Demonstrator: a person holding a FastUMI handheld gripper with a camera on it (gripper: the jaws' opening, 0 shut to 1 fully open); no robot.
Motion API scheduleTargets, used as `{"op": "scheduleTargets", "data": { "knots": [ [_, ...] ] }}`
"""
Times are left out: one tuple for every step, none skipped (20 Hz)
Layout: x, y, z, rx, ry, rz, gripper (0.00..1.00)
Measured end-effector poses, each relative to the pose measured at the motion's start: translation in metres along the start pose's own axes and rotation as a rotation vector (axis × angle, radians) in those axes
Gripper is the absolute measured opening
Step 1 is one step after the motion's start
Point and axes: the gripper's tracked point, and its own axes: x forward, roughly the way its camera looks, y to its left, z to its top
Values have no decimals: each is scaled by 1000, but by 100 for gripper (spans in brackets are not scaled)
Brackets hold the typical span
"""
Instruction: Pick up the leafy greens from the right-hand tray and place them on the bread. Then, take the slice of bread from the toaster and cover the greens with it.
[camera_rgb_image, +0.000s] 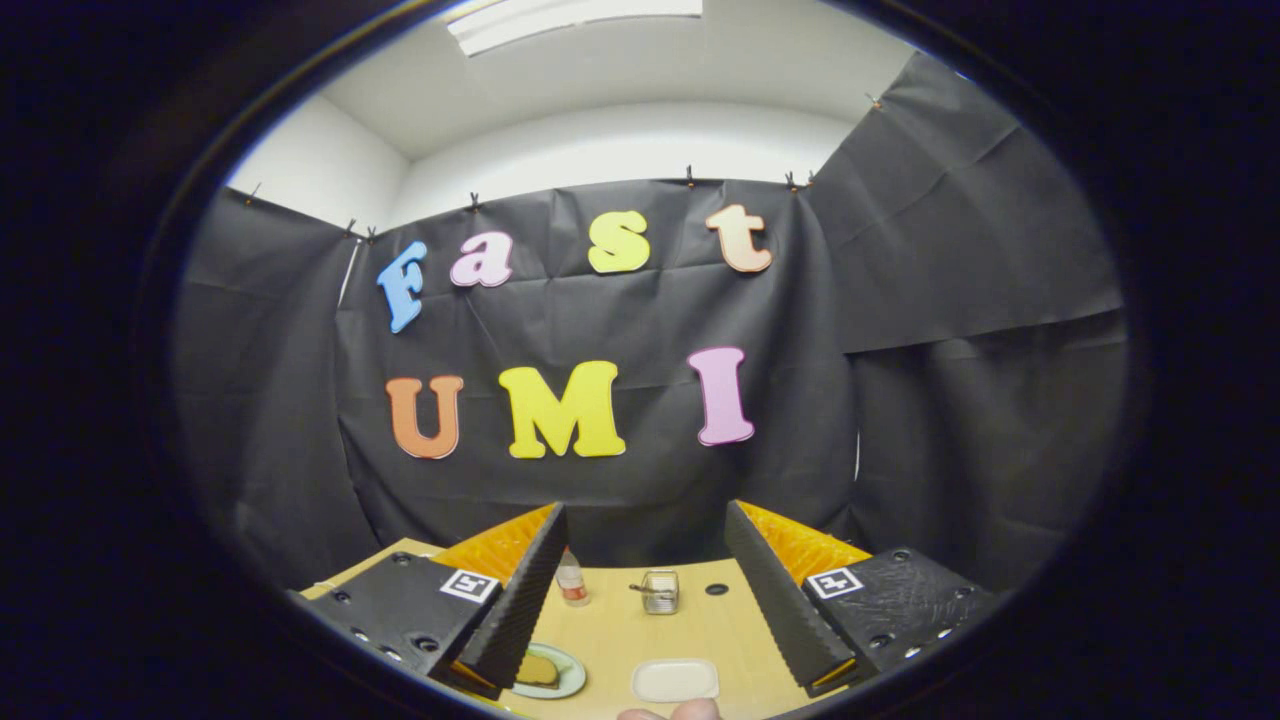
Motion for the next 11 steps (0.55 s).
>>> {"op": "scheduleTargets", "data": {
  "knots": [
    [2, 4, -3, 3, 8, 5, 96],
    [3, 7, -4, 9, 14, 7, 96],
    [4, 8, -5, 13, 17, 7, 96],
    [4, 9, -5, 14, 17, 5, 96],
    [6, 10, -7, 13, 17, 4, 96],
    [6, 12, -7, 10, 15, 2, 96],
    [6, 15, -6, 7, 14, 4, 96],
    [5, 17, -6, 5, 13, 6, 96],
    [6, 20, -6, 5, 11, 9, 96],
    [6, 22, -4, 4, 9, 11, 96],
    [7, 22, -4, 5, 7, 13, 96]
  ]
}}
